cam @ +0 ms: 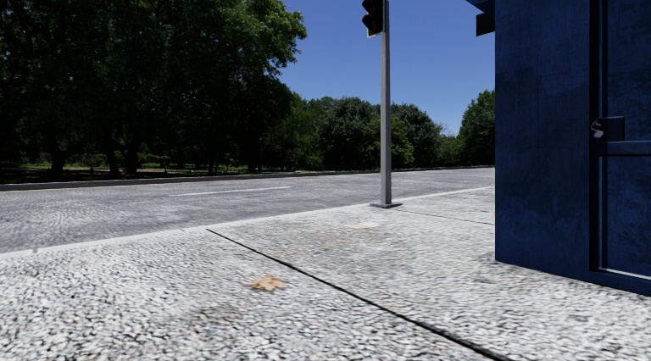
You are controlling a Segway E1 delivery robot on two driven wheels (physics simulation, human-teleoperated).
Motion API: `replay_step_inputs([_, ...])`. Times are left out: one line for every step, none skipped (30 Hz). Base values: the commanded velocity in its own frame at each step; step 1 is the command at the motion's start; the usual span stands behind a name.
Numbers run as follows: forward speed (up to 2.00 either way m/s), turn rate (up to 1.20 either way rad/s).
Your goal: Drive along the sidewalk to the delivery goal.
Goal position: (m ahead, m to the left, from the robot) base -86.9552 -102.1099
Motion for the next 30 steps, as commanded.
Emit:
replay_step_inputs([0.00,0.00])
replay_step_inputs([0.00,0.00])
replay_step_inputs([0.00,0.00])
replay_step_inputs([0.00,0.00])
replay_step_inputs([0.00,0.00])
replay_step_inputs([0.00,0.00])
replay_step_inputs([0.00,0.00])
replay_step_inputs([0.00,0.00])
replay_step_inputs([0.00,0.00])
replay_step_inputs([0.00,0.00])
replay_step_inputs([0.00,0.00])
replay_step_inputs([0.00,0.00])
replay_step_inputs([0.00,0.00])
replay_step_inputs([0.00,0.00])
replay_step_inputs([0.00,0.00])
replay_step_inputs([0.00,0.00])
replay_step_inputs([0.00,0.00])
replay_step_inputs([0.00,0.00])
replay_step_inputs([0.00,0.00])
replay_step_inputs([0.00,0.00])
replay_step_inputs([0.00,0.00])
replay_step_inputs([0.00,0.00])
replay_step_inputs([0.00,0.00])
replay_step_inputs([0.00,0.00])
replay_step_inputs([0.00,0.00])
replay_step_inputs([0.00,0.00])
replay_step_inputs([0.00,0.00])
replay_step_inputs([0.00,0.00])
replay_step_inputs([0.00,0.00])
replay_step_inputs([0.00,0.00])
